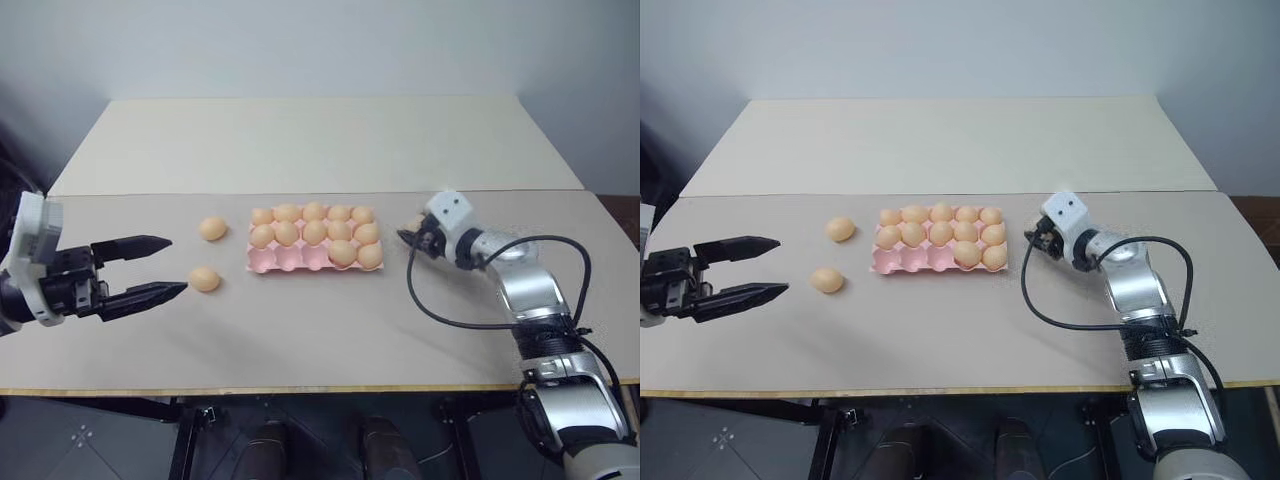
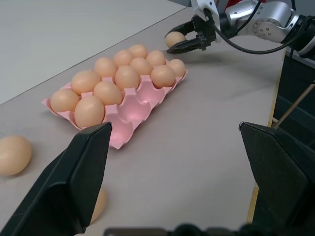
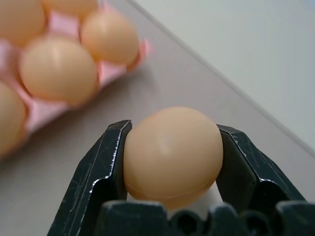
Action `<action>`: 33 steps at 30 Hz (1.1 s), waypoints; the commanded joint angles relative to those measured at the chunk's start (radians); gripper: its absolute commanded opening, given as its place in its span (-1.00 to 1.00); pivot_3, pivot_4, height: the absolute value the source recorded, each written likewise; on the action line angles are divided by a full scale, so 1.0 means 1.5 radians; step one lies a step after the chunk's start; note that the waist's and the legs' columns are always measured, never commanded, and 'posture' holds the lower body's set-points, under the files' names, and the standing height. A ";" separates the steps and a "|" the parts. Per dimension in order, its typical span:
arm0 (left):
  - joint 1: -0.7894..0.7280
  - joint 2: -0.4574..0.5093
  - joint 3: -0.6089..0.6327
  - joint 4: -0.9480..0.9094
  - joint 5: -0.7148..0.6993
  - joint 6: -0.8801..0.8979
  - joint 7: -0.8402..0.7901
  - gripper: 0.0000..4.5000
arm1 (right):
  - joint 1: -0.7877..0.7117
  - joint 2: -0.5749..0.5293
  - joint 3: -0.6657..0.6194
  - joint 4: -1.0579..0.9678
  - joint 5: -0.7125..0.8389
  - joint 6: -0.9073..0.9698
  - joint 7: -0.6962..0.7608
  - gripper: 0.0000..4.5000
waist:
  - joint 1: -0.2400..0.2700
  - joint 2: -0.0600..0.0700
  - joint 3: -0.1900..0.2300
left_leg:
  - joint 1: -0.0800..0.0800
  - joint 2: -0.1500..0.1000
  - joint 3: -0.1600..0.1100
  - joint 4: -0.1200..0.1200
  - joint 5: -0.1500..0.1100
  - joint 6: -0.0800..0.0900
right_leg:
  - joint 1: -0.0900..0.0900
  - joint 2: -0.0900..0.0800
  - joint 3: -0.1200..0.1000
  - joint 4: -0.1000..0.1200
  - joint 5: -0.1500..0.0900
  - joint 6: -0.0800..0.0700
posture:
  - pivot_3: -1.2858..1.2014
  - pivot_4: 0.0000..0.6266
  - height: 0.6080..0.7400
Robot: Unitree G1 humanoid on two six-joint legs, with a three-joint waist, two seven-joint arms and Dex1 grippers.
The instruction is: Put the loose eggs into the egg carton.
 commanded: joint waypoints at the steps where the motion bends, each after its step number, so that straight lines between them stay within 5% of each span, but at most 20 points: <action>1: 0.000 0.012 0.023 -0.016 -0.012 0.005 0.003 1.00 | -0.038 0.034 0.031 -0.112 0.026 0.058 0.015 0.01 | -0.004 0.000 0.000 | 0.000 0.001 0.000 0.000 0.000 0.000 | 0.000 0.001 0.000 0.000 0.000 0.000 | 0.03 -0.52 1.00; 10: 0.012 0.015 0.033 -0.020 -0.017 0.009 0.003 1.00 | -0.069 0.170 0.158 -0.090 -0.016 0.074 -0.006 0.01 | -0.004 0.000 0.000 | 0.001 0.003 0.000 0.000 0.000 0.000 | 0.000 0.003 0.001 0.000 0.000 -0.001 | 0.03 -0.52 1.00; 15: 0.028 0.011 0.049 -0.028 -0.019 0.013 0.005 1.00 | -0.060 0.181 0.201 -0.057 -0.056 0.059 -0.011 0.01 | -0.001 0.000 0.000 | 0.000 0.003 0.000 0.000 0.000 0.000 | -0.001 0.003 0.001 0.000 0.001 -0.001 | 0.03 -0.52 1.00; 18: 0.033 0.010 0.053 -0.031 -0.020 0.013 0.007 1.00 | -0.057 0.181 0.202 -0.057 -0.058 0.065 -0.006 0.37 | -0.002 0.000 0.000 | 0.000 0.003 0.000 0.000 0.000 0.000 | -0.001 0.003 0.001 -0.001 0.001 -0.001 | 0.03 -0.52 1.00; 23: 0.033 0.010 0.053 -0.031 -0.022 0.013 0.009 1.00 | -0.069 0.179 0.153 -0.117 -0.027 0.091 -0.002 0.99 | -0.003 0.000 0.000 | 0.001 0.003 0.000 0.000 0.000 0.000 | -0.001 0.003 0.001 0.000 0.001 -0.001 | 0.03 -0.52 1.00; 27: 0.033 0.010 0.052 -0.024 -0.018 0.009 0.006 1.00 | -0.059 0.139 0.080 -0.226 0.033 0.142 0.025 0.99 | -0.001 0.000 0.000 | 0.000 0.003 0.000 0.000 0.000 0.000 | -0.001 0.004 0.001 0.000 0.001 -0.001 | 0.03 -0.52 1.00; 33: 0.043 0.008 0.057 0.017 0.016 -0.015 0.010 1.00 | 0.042 -0.023 -0.069 -0.351 0.143 0.155 0.125 0.99 | 0.013 0.000 0.000 | 0.000 0.003 0.000 0.000 -0.001 0.000 | 0.000 0.003 0.001 -0.002 0.001 -0.001 | 0.03 -0.52 1.00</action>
